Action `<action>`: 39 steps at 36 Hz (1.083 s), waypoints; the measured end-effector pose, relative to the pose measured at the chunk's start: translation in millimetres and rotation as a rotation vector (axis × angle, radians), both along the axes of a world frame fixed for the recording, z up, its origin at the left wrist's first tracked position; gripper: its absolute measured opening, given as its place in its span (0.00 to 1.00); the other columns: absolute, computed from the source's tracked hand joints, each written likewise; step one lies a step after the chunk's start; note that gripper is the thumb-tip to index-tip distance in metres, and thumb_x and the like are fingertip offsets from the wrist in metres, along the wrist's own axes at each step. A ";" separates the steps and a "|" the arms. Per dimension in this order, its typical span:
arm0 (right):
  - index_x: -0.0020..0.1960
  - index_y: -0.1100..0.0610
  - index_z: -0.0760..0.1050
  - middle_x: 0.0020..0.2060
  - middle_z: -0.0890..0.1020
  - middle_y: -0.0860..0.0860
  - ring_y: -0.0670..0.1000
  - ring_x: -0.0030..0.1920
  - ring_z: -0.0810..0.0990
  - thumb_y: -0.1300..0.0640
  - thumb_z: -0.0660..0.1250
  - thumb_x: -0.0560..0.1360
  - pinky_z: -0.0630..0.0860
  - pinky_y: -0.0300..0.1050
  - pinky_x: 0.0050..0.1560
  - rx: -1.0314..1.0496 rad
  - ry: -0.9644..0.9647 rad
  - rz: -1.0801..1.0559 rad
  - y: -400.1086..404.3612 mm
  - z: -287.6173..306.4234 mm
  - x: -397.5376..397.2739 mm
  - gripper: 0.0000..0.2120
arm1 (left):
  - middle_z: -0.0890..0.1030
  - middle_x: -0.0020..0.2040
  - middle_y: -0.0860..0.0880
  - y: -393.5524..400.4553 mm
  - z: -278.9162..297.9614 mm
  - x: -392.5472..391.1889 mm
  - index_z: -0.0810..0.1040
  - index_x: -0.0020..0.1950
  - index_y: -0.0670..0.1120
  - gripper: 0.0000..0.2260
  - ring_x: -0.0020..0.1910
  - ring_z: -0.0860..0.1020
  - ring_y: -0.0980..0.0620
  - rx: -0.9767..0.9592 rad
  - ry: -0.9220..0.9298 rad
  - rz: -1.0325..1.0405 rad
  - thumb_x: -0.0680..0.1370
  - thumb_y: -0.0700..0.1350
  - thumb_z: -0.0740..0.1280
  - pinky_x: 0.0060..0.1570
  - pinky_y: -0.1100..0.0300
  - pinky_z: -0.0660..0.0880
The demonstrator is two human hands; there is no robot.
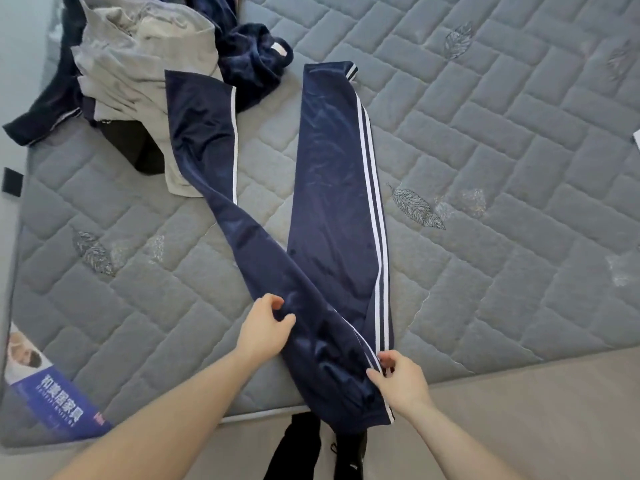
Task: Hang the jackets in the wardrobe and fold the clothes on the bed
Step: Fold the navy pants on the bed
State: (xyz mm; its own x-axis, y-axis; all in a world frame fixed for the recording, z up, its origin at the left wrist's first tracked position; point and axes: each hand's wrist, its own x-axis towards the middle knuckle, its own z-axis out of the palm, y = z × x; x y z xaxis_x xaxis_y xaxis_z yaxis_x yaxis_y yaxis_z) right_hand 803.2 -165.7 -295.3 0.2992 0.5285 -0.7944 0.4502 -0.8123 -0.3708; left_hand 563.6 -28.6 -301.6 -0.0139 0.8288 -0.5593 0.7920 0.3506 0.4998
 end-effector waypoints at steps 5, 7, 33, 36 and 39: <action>0.36 0.46 0.75 0.34 0.82 0.43 0.44 0.37 0.78 0.52 0.72 0.74 0.72 0.39 0.38 -0.034 -0.134 0.089 2.0 4.6 -12.3 0.10 | 0.78 0.57 0.55 48.5 -18.6 10.6 0.74 0.63 0.50 0.25 0.50 0.75 0.55 -0.093 -0.029 0.159 0.73 0.63 0.72 0.51 0.59 0.69; 0.36 0.48 0.76 0.32 0.82 0.44 0.44 0.37 0.80 0.54 0.72 0.73 0.72 0.38 0.37 -0.068 -0.134 0.071 -1.7 7.8 -13.2 0.08 | 0.79 0.57 0.55 53.8 -21.0 15.2 0.75 0.63 0.49 0.26 0.50 0.75 0.55 -0.107 -0.041 0.163 0.73 0.63 0.72 0.50 0.59 0.69; 0.55 0.46 0.78 0.38 0.83 0.44 0.42 0.45 0.80 0.48 0.68 0.79 0.73 0.40 0.47 0.100 0.163 0.150 205.2 -27.8 -57.5 0.06 | 0.73 0.57 0.52 78.6 -20.2 -35.5 0.71 0.57 0.53 0.14 0.42 0.77 0.60 0.061 -0.067 0.312 0.75 0.44 0.71 0.53 0.53 0.75; 0.43 0.48 0.82 0.37 0.85 0.46 0.48 0.43 0.82 0.51 0.66 0.78 0.76 0.40 0.45 0.164 0.146 0.227 220.7 -22.5 -45.1 0.08 | 0.70 0.62 0.51 83.4 -15.4 -32.9 0.71 0.61 0.51 0.17 0.53 0.77 0.52 0.104 -0.046 0.305 0.74 0.43 0.71 0.57 0.52 0.74; 0.42 0.47 0.79 0.37 0.83 0.43 0.43 0.40 0.80 0.52 0.65 0.80 0.73 0.35 0.41 0.324 0.122 0.179 217.7 -12.0 -25.7 0.09 | 0.68 0.67 0.48 87.3 -9.1 -24.4 0.72 0.67 0.46 0.23 0.65 0.71 0.46 0.173 -0.021 0.258 0.73 0.41 0.72 0.66 0.51 0.69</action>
State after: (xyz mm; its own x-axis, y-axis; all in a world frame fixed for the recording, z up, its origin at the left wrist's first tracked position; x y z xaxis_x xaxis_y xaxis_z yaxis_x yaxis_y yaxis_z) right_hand 777.4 52.0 -307.2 0.0930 0.7933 -0.6016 0.5114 -0.5565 -0.6548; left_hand 539.2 58.7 -310.7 -0.2266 0.8823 -0.4126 0.6767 0.4473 0.5848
